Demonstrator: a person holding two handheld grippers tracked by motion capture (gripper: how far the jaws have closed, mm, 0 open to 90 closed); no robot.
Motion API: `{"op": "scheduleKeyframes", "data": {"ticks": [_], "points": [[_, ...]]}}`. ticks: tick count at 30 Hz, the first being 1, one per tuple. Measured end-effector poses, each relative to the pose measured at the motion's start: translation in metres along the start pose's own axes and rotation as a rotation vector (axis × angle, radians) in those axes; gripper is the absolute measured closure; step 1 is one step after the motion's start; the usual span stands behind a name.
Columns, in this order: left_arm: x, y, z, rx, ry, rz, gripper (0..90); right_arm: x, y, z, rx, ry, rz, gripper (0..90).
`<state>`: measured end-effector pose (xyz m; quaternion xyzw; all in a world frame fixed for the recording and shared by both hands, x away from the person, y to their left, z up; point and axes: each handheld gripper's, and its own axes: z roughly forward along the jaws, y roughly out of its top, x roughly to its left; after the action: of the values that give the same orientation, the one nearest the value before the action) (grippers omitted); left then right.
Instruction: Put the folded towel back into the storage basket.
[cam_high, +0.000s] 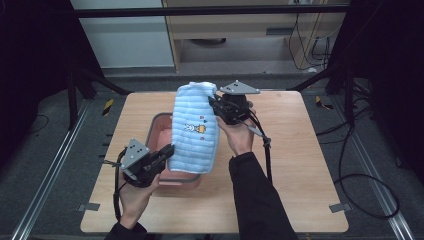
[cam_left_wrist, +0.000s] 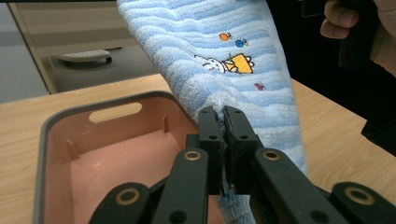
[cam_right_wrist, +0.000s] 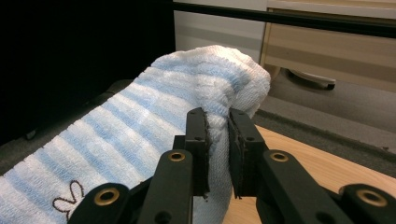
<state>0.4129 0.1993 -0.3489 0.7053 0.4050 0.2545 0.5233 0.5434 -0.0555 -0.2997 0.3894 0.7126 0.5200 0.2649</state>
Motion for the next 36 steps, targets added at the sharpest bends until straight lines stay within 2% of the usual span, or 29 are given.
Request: {"op": "scheduleKeyframes", "data": {"ticks": [6, 15, 22, 29, 36], "points": [[0.010, -0.001, -0.005, 0.003, 0.017, -0.007, 86.3, 0.008, 0.004, 0.010, 0.002, 0.013, -0.008, 79.6], [0.026, -0.008, -0.009, 0.020, 0.049, -0.025, 86.3, 0.021, 0.002, 0.035, 0.013, 0.040, -0.007, 79.6], [0.032, -0.014, -0.006, 0.041, 0.063, -0.029, 86.3, 0.024, -0.004, 0.053, 0.033, 0.051, -0.007, 79.5], [0.037, -0.021, 0.001, 0.070, 0.075, -0.033, 86.3, 0.025, -0.010, 0.062, 0.049, 0.049, -0.003, 79.5], [0.039, -0.027, 0.007, 0.093, 0.092, -0.013, 86.3, 0.023, -0.023, 0.072, 0.074, 0.055, 0.005, 79.5]]}}
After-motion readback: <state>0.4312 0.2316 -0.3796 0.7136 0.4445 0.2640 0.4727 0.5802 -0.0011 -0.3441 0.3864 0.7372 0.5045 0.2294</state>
